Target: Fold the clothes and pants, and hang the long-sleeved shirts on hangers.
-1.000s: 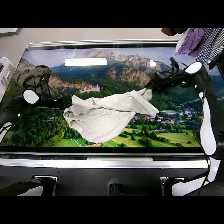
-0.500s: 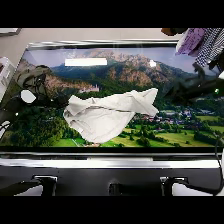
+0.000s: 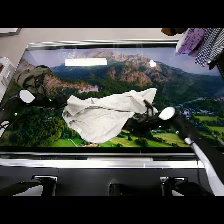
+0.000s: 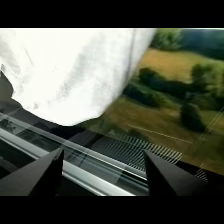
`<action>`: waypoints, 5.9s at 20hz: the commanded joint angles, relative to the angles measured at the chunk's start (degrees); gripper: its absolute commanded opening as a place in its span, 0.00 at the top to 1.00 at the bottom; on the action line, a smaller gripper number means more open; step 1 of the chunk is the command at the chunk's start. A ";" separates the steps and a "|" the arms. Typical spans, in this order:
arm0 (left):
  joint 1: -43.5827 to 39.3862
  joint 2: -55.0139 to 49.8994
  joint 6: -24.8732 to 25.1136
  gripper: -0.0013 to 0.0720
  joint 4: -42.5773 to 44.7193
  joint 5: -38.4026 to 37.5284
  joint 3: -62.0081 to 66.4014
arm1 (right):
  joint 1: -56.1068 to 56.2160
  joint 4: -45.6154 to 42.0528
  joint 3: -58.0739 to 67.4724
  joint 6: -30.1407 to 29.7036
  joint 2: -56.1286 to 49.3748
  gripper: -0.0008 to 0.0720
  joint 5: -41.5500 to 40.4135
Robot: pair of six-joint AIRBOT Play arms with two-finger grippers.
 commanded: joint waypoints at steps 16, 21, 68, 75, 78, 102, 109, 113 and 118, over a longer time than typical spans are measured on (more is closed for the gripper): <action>1.09 -0.68 -0.02 0.96 0.02 -4.11 1.20 | 9.79 5.25 1.53 2.10 -4.52 0.95 -18.43; 6.32 5.40 0.11 0.96 0.02 -14.75 11.19 | -2.10 -8.94 16.37 2.80 11.21 0.95 -7.28; 2.43 -8.81 -7.69 0.96 5.79 -17.44 14.21 | -32.30 -20.22 9.94 -12.96 -2.99 0.25 29.51; 2.16 -8.79 -7.72 0.96 5.77 -17.66 14.21 | -32.24 -18.71 -14.16 -13.38 5.07 0.24 20.72; 2.14 -8.79 -7.72 0.96 5.77 -17.64 14.21 | -32.24 -17.14 -16.22 -13.75 5.07 0.24 18.34; 2.08 -8.79 -7.74 0.96 5.79 -23.39 14.14 | -32.13 -16.31 44.06 8.55 -20.46 0.93 2.82; 2.08 -8.79 -7.72 0.96 5.79 -24.11 14.14 | -36.30 -20.33 43.71 -4.35 -15.04 0.54 21.11; 2.08 -8.79 -7.69 0.96 5.79 -24.11 14.14 | -38.93 -17.55 35.12 -6.71 -7.78 0.30 24.68; 2.08 -8.79 -7.72 0.96 5.79 -24.55 14.14 | -38.88 -4.26 6.71 -10.82 3.39 0.31 23.41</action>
